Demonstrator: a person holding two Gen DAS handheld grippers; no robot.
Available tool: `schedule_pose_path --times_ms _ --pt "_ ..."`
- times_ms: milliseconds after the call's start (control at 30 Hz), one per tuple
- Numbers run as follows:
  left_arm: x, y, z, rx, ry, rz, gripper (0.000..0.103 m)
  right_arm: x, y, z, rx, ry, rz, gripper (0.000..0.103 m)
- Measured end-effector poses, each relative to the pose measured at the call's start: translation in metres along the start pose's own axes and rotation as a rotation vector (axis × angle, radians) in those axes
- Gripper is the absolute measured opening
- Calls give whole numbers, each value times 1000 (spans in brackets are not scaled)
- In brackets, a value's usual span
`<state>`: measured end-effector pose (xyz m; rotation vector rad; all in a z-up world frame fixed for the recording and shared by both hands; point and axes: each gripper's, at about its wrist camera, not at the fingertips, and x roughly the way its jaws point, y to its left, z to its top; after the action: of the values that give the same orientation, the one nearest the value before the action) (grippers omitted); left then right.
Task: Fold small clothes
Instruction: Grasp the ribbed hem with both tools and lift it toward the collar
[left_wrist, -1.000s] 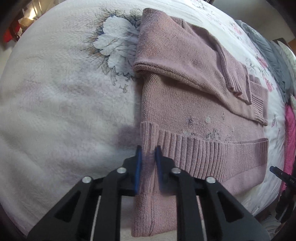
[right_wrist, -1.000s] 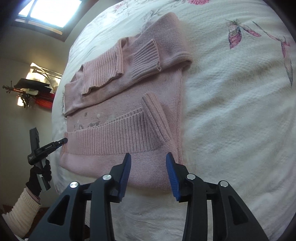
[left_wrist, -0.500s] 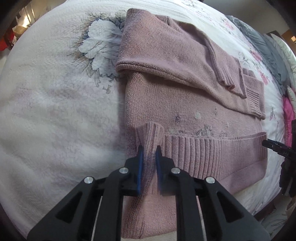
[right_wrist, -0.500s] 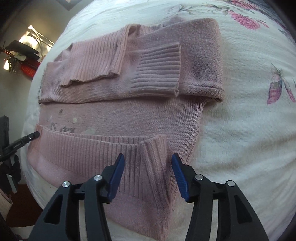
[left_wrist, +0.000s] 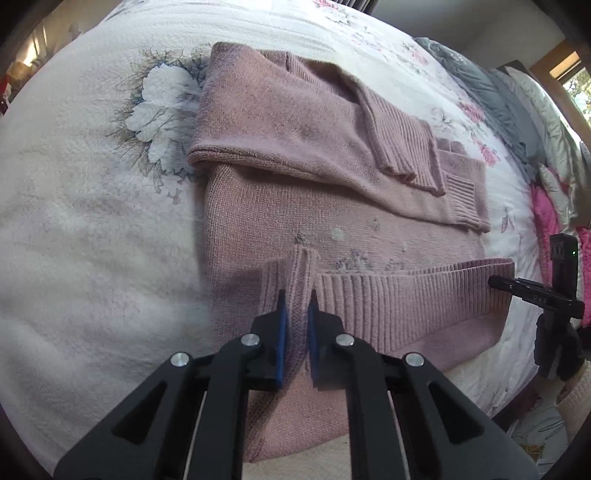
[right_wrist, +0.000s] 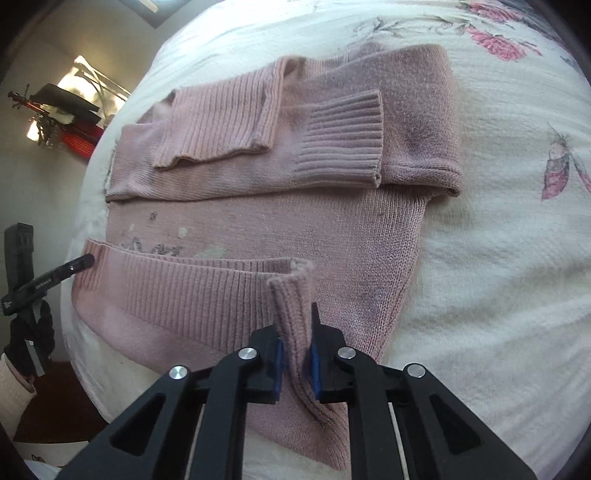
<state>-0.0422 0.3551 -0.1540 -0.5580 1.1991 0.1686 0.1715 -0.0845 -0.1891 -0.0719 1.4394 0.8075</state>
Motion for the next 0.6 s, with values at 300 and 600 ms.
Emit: schedule_pose_path --times_ms 300,600 --pt "-56 -10 35 -34 -157 -79 7 -74 1 19 8 -173 -8 11" --pt "-70 -32 110 21 -280 -90 7 -109 -4 95 9 -295 -8 10"
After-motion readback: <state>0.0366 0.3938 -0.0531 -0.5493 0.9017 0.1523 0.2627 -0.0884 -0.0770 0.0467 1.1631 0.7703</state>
